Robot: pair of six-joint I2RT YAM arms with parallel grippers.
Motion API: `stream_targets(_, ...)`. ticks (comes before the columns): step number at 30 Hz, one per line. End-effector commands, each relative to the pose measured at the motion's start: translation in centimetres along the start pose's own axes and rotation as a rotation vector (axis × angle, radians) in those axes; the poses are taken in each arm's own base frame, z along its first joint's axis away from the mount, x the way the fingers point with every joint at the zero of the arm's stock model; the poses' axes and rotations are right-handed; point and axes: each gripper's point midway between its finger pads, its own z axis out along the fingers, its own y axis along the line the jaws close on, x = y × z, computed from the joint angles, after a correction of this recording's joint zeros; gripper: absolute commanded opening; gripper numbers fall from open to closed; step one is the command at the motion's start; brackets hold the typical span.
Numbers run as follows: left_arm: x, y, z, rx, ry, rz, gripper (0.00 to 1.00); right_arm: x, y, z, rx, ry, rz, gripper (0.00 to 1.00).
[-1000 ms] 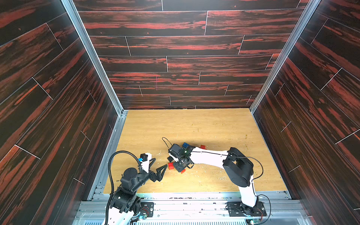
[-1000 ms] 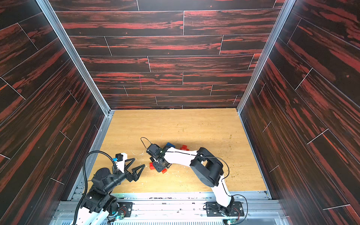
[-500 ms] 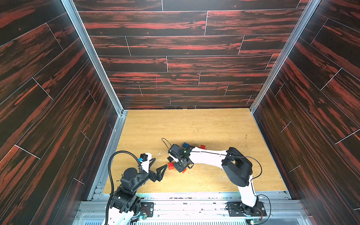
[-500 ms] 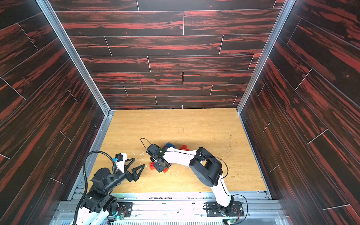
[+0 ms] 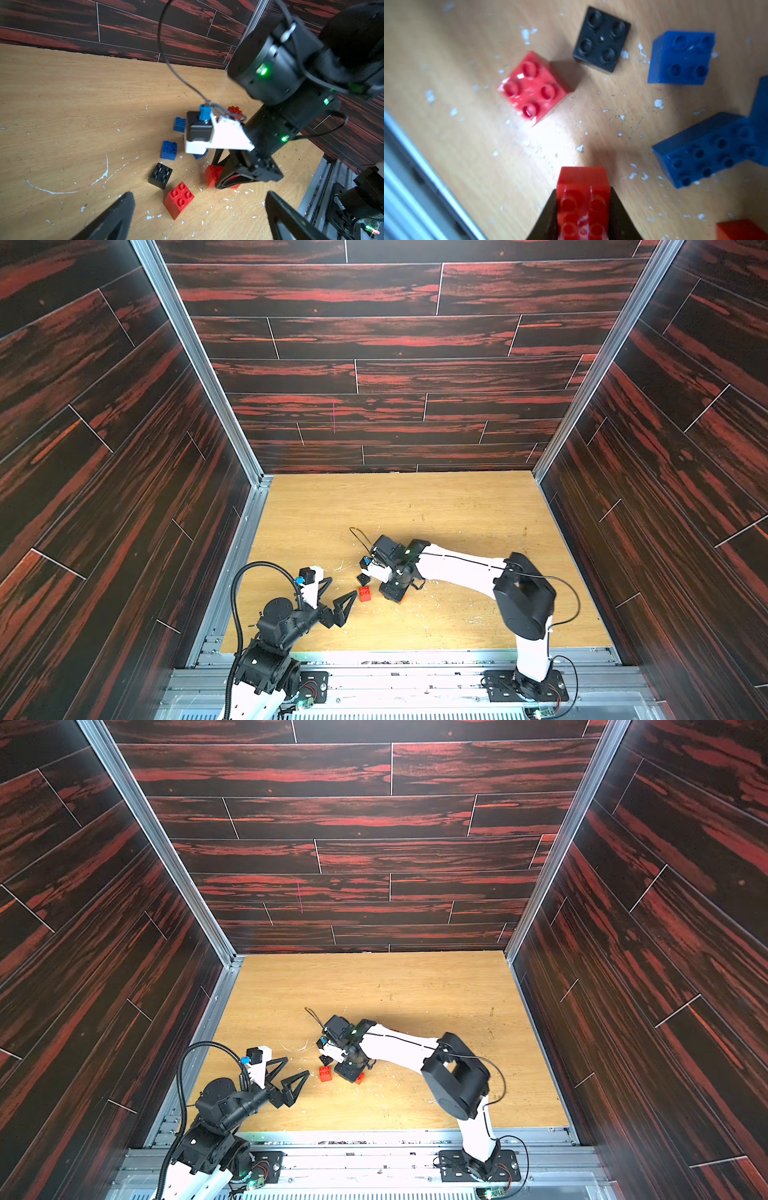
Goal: Assemble the letter f with lego
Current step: Pick up the lego brick from the center of the board, then assemble the lego brick with the lego brick.
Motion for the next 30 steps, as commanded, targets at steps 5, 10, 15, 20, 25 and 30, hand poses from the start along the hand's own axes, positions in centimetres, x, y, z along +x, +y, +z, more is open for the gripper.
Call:
stream_targets(5,0.5,0.1,0.1,0.001,0.016,-0.006,1.0,1.9,0.3,-3.8,-0.085,-0.021,-0.269,0.07)
stream_targets(10,0.5,0.1,0.1,-0.001,0.015,-0.005,1.0,2.7,-1.0,-7.2,-0.136,-0.084,-0.334,0.1)
stream_targets(15,0.5,0.1,0.1,-0.001,0.016,-0.006,1.0,4.4,-2.0,-9.4,-0.152,-0.09,-0.441,0.15)
stream_targets(20,0.4,0.1,0.1,0.0,0.014,-0.005,1.0,4.9,-4.8,-10.8,-0.124,-0.079,-0.431,0.14)
stream_targets(25,0.4,0.1,0.1,-0.002,0.015,-0.006,1.0,5.4,-8.5,-11.7,-0.078,-0.071,-0.363,0.13)
stream_targets(30,0.5,0.2,0.1,-0.005,0.017,-0.007,1.0,5.7,-10.6,-12.2,-0.073,-0.063,-0.336,0.13)
